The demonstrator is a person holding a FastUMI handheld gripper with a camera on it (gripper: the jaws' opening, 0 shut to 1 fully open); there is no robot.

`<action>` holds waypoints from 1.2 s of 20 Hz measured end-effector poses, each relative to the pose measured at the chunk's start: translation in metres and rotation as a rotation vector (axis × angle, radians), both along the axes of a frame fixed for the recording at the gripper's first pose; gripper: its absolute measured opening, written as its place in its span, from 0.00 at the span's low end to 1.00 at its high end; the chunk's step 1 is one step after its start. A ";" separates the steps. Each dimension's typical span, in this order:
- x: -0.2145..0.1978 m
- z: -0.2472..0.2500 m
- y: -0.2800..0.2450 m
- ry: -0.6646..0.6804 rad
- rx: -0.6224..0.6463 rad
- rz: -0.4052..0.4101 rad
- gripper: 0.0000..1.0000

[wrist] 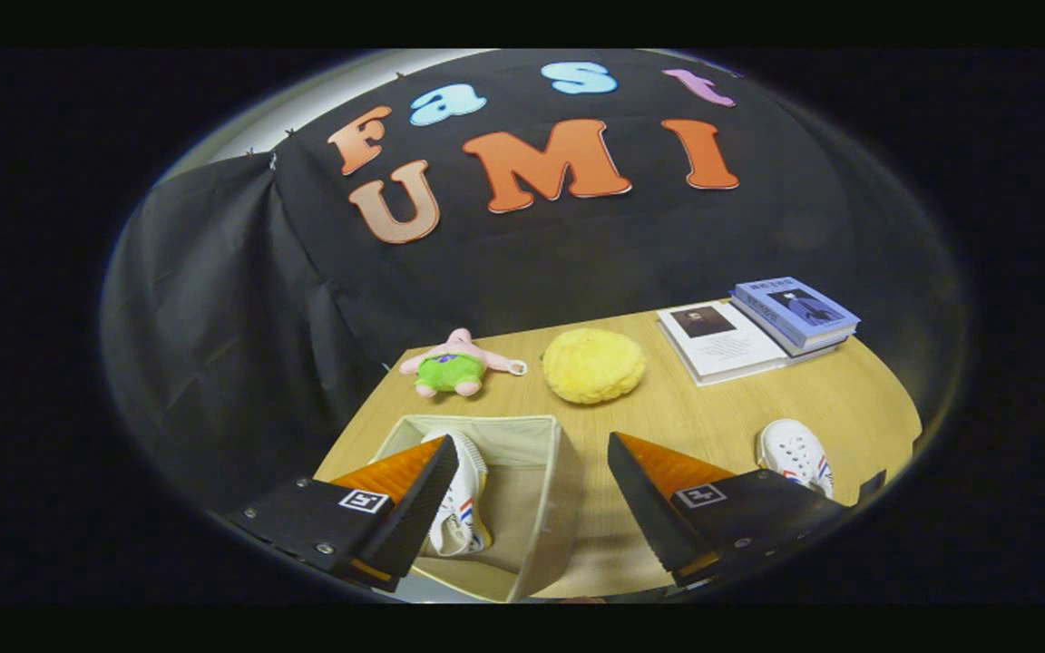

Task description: Open the storage box then place both shoes into the box .Put the left shoe in first, then the right shoe, with the right side of both shoes facing outward in a uniform manner.

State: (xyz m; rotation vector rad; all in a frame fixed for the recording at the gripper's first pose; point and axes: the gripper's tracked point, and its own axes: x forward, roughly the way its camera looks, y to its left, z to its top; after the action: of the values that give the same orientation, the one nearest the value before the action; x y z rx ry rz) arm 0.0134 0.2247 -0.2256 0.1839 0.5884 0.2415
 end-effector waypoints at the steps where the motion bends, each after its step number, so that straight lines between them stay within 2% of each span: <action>1: 0.003 0.000 -0.013 -0.004 -0.007 -0.016 0.98; 9: 0.015 -0.017 -0.123 0.005 -0.089 -0.162 0.99; 13: 0.016 -0.042 -0.182 0.035 -0.148 -0.226 0.98; 24: -0.023 -0.157 -0.291 0.284 -0.270 -0.316 0.99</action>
State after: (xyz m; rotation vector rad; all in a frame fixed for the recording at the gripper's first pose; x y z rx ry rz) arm -0.0091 -0.0666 -0.3823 0.0473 0.8555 -0.1742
